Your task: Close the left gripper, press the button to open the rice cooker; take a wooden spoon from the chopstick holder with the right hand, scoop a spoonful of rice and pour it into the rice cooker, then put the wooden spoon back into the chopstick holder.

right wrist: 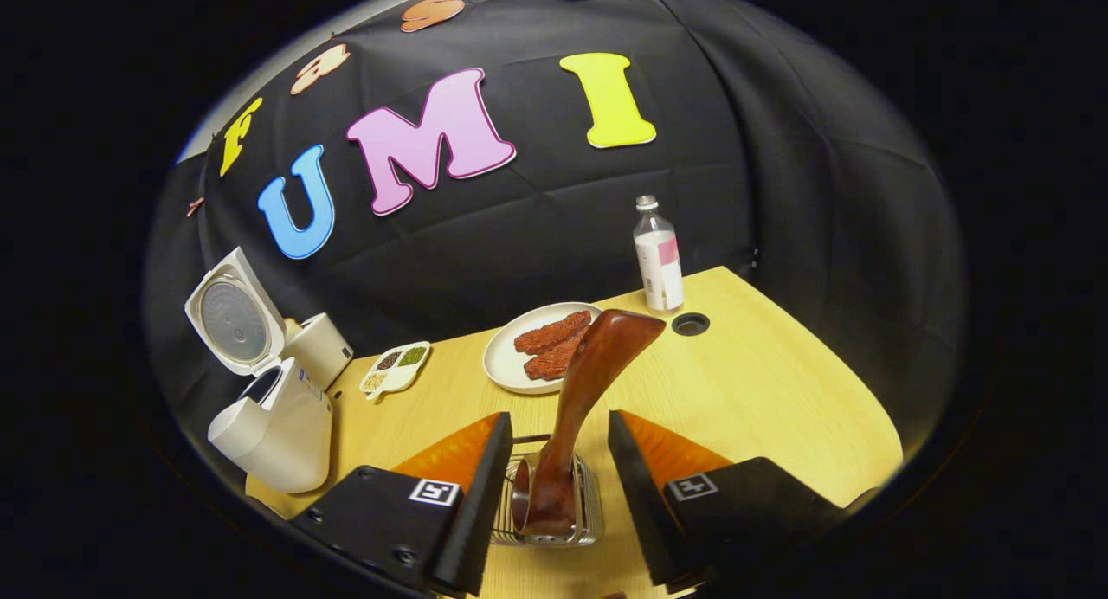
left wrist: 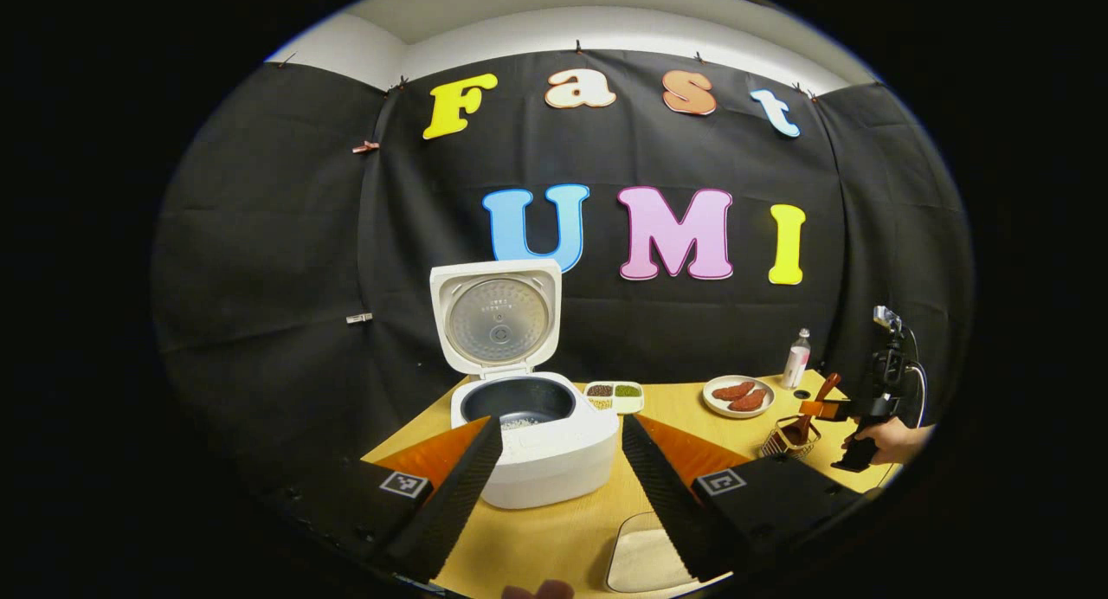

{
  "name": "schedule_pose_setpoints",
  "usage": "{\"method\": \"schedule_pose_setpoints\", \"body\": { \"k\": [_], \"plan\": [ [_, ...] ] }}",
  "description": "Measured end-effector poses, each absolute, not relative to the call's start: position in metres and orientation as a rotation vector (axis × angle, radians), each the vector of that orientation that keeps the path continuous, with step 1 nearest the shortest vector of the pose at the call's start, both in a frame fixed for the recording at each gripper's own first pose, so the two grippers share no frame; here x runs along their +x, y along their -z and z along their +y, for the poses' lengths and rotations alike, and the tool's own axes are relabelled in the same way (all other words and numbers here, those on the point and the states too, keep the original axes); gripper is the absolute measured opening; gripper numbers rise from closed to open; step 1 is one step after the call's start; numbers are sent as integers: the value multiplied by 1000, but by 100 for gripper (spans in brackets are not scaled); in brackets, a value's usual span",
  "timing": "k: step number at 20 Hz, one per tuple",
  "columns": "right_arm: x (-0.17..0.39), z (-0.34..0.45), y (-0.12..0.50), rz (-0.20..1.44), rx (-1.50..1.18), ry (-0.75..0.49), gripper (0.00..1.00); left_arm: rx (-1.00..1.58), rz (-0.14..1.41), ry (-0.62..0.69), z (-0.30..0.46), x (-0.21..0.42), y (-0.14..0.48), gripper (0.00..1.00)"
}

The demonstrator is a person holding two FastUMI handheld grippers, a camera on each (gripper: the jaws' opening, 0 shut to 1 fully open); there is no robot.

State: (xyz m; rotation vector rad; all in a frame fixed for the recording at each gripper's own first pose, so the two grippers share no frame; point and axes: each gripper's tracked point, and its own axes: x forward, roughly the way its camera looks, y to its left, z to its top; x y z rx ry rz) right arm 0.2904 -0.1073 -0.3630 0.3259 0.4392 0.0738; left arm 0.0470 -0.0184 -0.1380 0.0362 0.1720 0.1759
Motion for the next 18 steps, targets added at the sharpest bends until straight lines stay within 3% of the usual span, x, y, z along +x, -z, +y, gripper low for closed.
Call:
{"method": "schedule_pose_setpoints", "body": {
  "k": [1, 2, 3, 8, 10, 13, 18],
  "plan": [
    [294, -108, 368, 444, 331, -66, 50, 27, 176, -175, -20, 46, 139, 96],
    [299, -106, 369, 438, 349, -78, 61, 16, 181, -174, -22, 46, 142, 96],
    [300, -103, 370, 438, 360, -87, 34, 9, 187, -177, -23, 46, 144, 96],
    [300, -103, 359, 400, 342, -103, 22, 19, 207, -173, -25, 45, 150, 96],
    [298, -100, 353, 384, 339, -117, 23, 30, 213, -165, -25, 44, 150, 96],
    [296, -98, 351, 391, 340, -106, 10, 26, 213, -156, -25, 45, 147, 96],
    [293, -103, 310, 301, 352, -82, 10, 35, 210, -138, -21, 44, 142, 96]
  ]
}}
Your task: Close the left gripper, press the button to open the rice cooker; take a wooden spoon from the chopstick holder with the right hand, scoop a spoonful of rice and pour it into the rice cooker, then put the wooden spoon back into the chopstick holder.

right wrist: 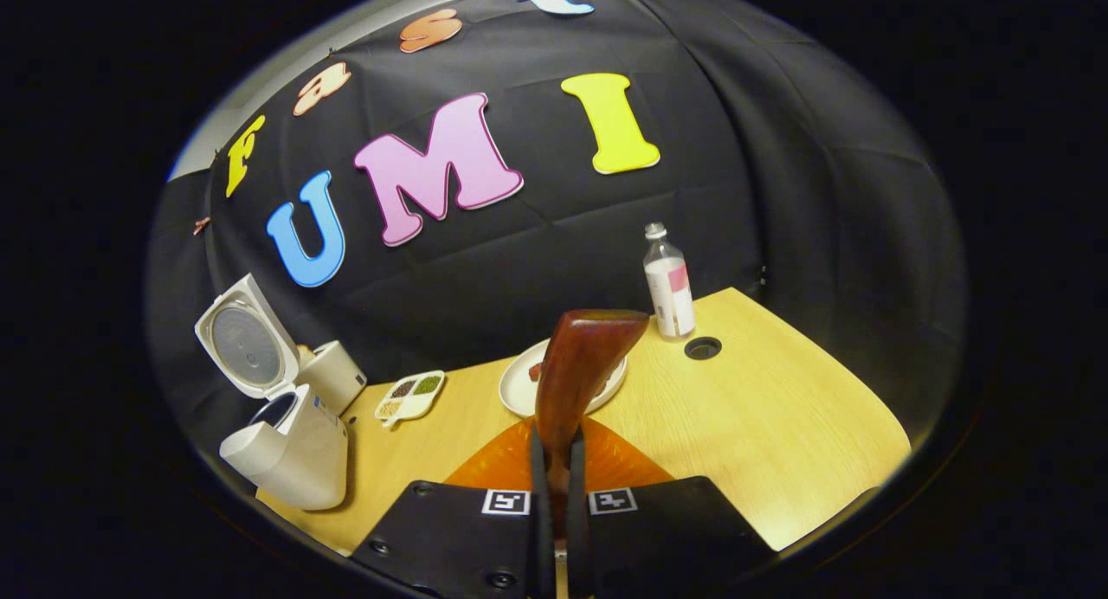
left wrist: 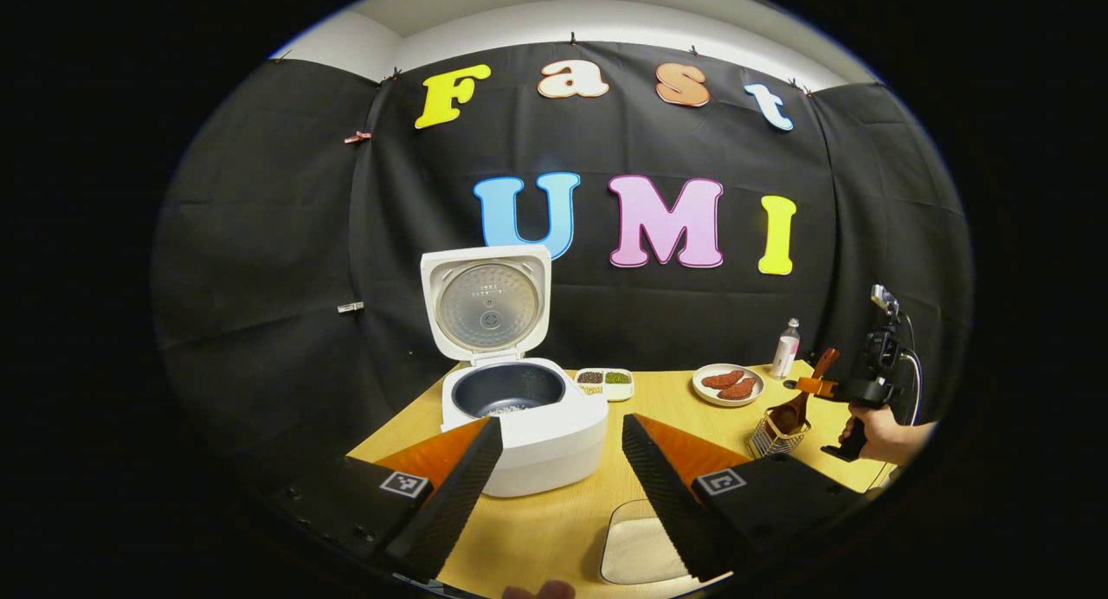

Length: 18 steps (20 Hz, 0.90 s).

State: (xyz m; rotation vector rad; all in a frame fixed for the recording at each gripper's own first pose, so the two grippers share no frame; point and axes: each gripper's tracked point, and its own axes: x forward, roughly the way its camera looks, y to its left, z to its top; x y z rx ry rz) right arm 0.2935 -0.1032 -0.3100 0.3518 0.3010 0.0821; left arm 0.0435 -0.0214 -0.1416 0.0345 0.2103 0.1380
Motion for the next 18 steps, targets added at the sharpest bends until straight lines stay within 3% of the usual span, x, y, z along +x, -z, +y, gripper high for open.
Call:
{"method": "schedule_pose_setpoints", "body": {
  "k": [5, 12, 18],
  "plan": [
    [275, -107, 248, 212, 293, -80, 10, 19, 198, -128, -14, 35, 137, 96],
    [185, -32, 147, 160, 290, -229, 10, 24, 181, -87, 12, 27, 130, 96],
    [98, 57, 162, 227, 196, -349, 10, 11, 196, -61, 35, 19, 139, 96]
  ]
}}
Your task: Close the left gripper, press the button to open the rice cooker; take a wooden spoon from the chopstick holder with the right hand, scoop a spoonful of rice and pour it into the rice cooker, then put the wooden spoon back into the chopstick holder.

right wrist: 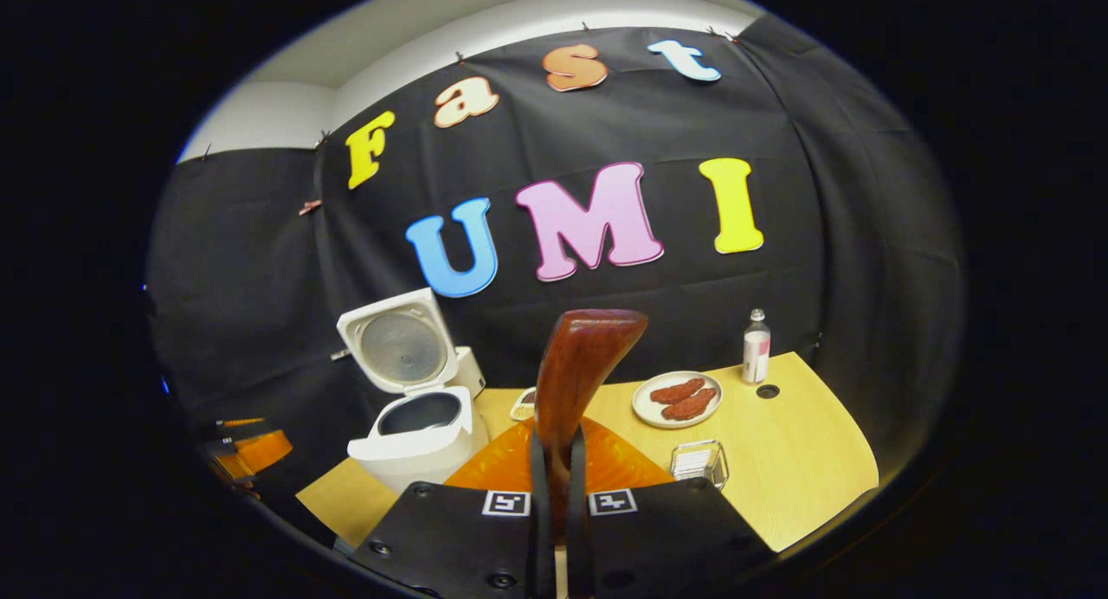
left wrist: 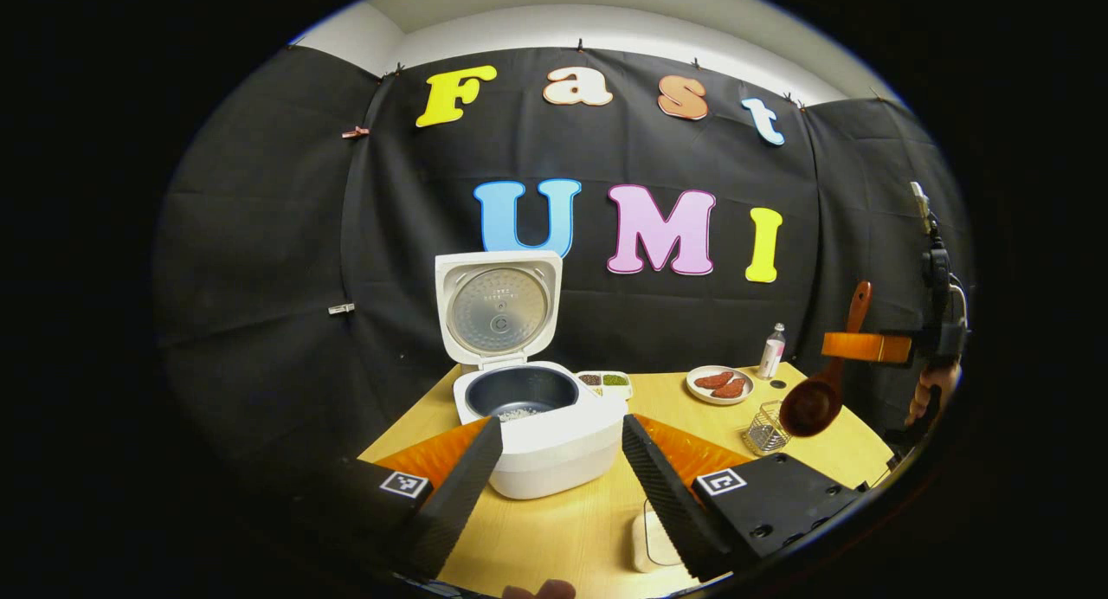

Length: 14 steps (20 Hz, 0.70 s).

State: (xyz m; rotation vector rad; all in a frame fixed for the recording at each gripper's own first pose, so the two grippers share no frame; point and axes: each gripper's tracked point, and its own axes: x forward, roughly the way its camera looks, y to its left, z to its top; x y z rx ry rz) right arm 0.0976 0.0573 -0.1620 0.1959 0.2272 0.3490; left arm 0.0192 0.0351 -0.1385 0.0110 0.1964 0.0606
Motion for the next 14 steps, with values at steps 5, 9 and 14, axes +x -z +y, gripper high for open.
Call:
{"method": "schedule_pose_setpoints", "body": {
  "k": [5, 9, 14],
  "plan": [
    [59, 100, 237, 333, -7, -369, 10, -7, 212, -64, 49, 19, 145, 96],
    [51, 112, 296, 432, -184, -361, 14, -21, 223, -60, 57, 18, 148, 96],
    [47, 112, 340, 538, -306, -297, 10, -24, 207, -45, 63, 16, 144, 96]
  ]
}}
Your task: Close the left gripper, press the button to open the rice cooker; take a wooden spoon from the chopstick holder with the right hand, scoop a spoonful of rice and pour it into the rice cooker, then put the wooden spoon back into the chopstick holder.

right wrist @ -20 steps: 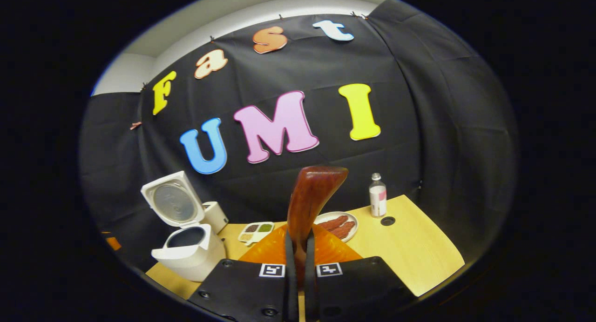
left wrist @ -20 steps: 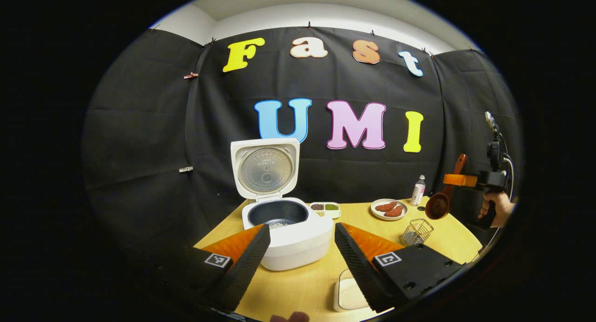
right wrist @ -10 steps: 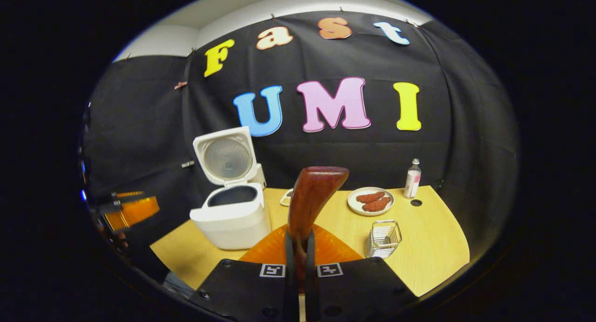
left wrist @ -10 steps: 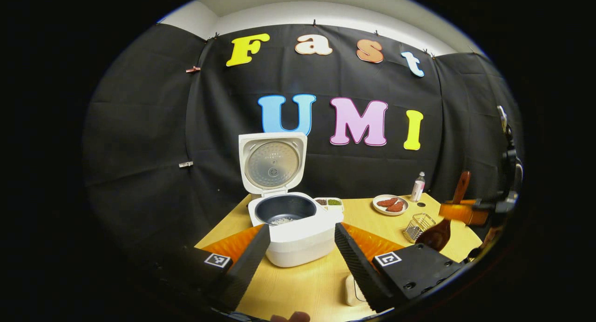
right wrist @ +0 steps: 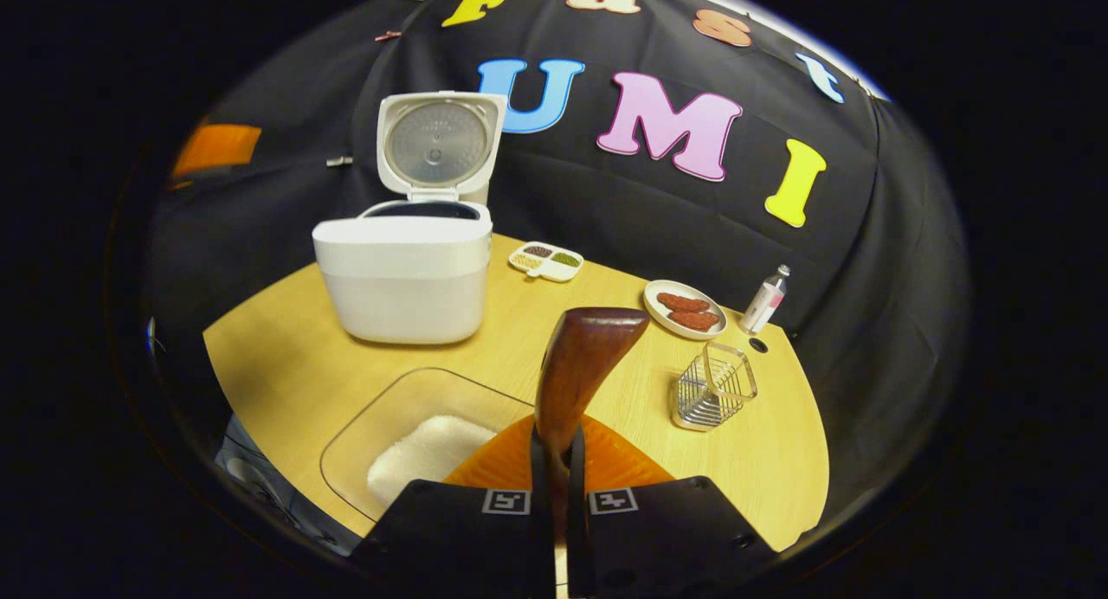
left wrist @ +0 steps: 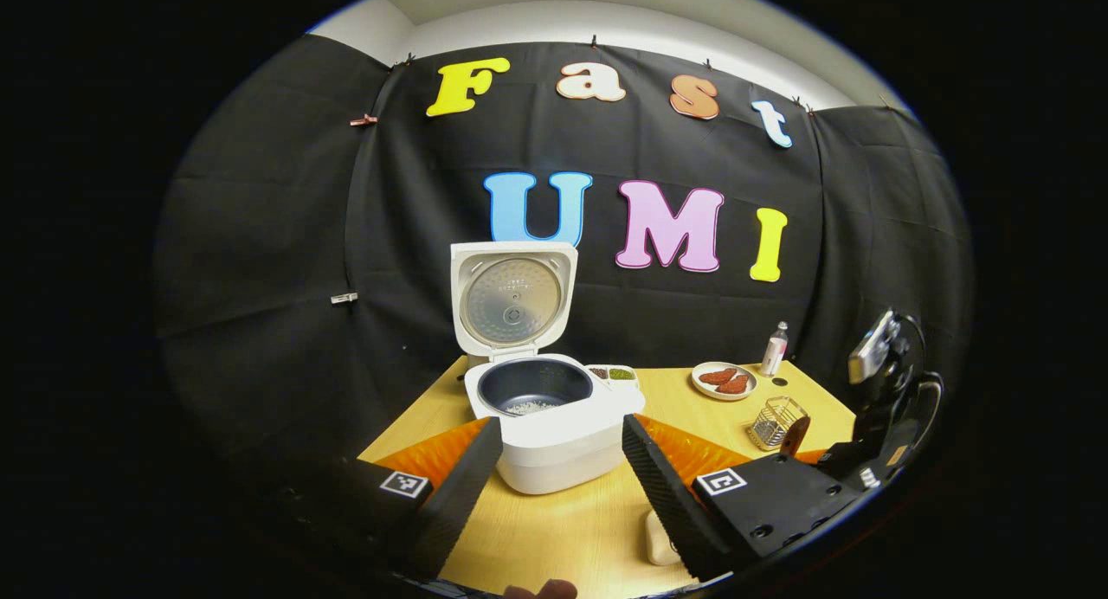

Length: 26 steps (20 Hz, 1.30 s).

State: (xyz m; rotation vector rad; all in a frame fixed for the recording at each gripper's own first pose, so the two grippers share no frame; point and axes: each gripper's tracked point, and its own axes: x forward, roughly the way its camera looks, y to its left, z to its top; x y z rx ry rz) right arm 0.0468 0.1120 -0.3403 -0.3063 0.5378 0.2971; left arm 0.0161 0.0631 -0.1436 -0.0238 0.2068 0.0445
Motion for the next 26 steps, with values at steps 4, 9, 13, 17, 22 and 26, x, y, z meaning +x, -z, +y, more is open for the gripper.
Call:
{"method": "schedule_pose_setpoints", "body": {
  "k": [4, 9, 13, 17, 22, 26],
  "plan": [
    [33, 124, 360, 625, -213, -261, 11, -23, 206, -39, 69, 14, 144, 96],
    [32, 145, 365, 701, 121, -208, 10, -26, 206, -42, 74, 12, 145, 96],
    [40, 137, 368, 729, 342, -163, 10, -21, 204, -49, 79, 11, 142, 96],
    [43, 120, 362, 712, 548, -122, 10, -13, 202, -53, 79, 9, 141, 96],
    [56, 99, 336, 638, 670, -120, 10, -8, 204, -54, 78, 8, 140, 96],
    [62, 88, 319, 597, 778, -138, 10, -11, 203, -53, 79, 9, 140, 96]
  ]
}}
